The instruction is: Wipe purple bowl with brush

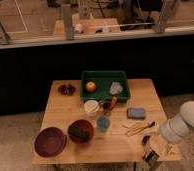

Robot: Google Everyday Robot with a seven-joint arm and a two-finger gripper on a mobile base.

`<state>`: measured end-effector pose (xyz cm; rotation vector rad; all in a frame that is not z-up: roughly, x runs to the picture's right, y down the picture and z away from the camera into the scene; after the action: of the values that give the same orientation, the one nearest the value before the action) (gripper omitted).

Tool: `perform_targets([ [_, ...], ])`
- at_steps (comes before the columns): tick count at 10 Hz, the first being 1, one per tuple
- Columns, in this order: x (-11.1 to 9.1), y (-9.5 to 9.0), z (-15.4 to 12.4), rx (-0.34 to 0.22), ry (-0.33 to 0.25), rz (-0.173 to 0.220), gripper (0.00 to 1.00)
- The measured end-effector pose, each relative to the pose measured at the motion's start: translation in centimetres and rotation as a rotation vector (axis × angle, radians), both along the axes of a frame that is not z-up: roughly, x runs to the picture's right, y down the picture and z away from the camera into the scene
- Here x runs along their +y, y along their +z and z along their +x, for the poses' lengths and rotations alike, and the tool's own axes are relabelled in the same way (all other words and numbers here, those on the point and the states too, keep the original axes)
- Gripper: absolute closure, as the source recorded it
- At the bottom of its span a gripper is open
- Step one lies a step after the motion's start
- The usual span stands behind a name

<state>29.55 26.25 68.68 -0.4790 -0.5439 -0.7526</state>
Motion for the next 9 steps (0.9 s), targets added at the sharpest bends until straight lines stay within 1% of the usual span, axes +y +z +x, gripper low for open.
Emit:
perform_targets([
  [1, -0.4, 0.0, -0.2, 0.033, -0.052, 0.082, 0.2],
  [2, -0.7, -0.1, -0.4, 0.054, -0.095, 0.147, 0.2],
  [3, -0.9, -0.3, -0.6, 0.066, -0.129, 0.197, 0.2],
  [4, -1.0, -0.4, -0.7, 0.073, -0.146, 0.225, 0.2],
  [5, -1.0, -0.4, -0.7, 0.075, -0.156, 0.234, 0.2],
  [6, -1.2, 0.0, -0.8, 0.085, -0.174, 0.228, 0.2],
  [8, -2.0, 1.9, -0.8, 0.1, -0.225, 0.21, 0.2],
  [9, -2.7, 4.0, -1.0, 0.101, -0.268, 0.195, 0.2],
])
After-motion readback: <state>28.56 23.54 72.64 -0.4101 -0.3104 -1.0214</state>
